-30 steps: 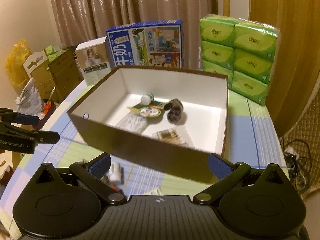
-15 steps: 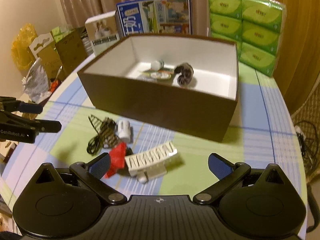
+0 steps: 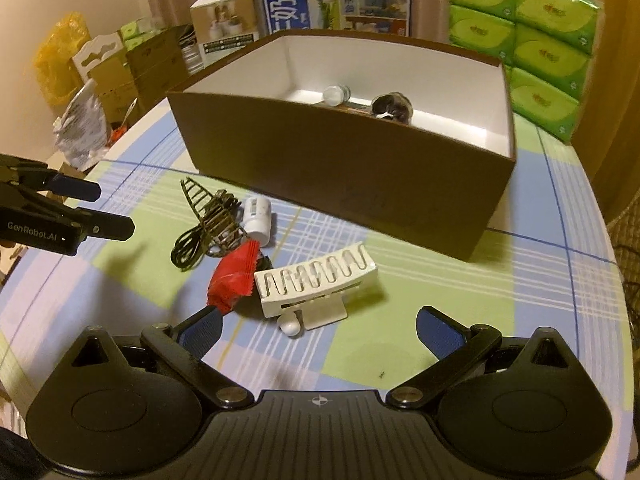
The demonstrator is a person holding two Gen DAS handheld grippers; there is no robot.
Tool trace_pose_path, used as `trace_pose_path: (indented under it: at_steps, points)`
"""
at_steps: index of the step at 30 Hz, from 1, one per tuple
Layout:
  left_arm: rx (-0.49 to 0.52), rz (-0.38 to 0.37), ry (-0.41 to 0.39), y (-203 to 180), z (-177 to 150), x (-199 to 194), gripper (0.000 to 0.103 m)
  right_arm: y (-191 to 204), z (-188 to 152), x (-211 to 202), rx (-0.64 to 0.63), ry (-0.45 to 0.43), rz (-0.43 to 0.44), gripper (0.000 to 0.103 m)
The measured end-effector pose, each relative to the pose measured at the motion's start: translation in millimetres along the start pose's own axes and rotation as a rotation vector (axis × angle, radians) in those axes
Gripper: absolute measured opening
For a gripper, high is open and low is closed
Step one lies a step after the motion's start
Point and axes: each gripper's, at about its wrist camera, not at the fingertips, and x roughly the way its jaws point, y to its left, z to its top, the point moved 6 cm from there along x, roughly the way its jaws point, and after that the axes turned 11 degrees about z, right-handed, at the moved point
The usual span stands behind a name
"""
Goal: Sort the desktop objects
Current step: 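Move right tool to the white comb clip while left tool approaches the black USB cable, then grasp the white comb clip with right tool while left tool grasps the black USB cable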
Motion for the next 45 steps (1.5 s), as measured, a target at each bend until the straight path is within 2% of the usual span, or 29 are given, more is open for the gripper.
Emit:
trace_pose_path:
  at_steps: [18, 21, 26, 31, 35, 43, 45]
  points:
    - [0.007, -0.039, 0.058, 4, -3, 42, 0.073, -16, 3, 48, -0.105, 0.048, -0.009, 0.1]
    - [0.006, -0.039, 0.067, 2, -3, 46, 0.073, -16, 5, 52, -0.129, 0.047, -0.005, 0.096]
    - [0.013, -0.057, 0.075, -2, -4, 52, 0.072, -13, 6, 57, -0.173, 0.046, 0.004, 0.083]
    - [0.029, -0.068, 0.078, -9, -5, 59, 0.072, -12, 6, 58, -0.195, 0.026, -0.018, 0.082]
    - [0.054, -0.09, 0.071, -17, -4, 63, 0.071, -25, 5, 54, -0.161, 0.021, -0.064, 0.082]
    - [0.101, -0.121, 0.061, -36, 2, 73, 0.059, -55, -4, 33, -0.068, 0.013, -0.129, 0.082]
    - [0.105, -0.129, 0.062, -39, 3, 74, 0.059, -61, -6, 29, -0.051, 0.011, -0.143, 0.082]
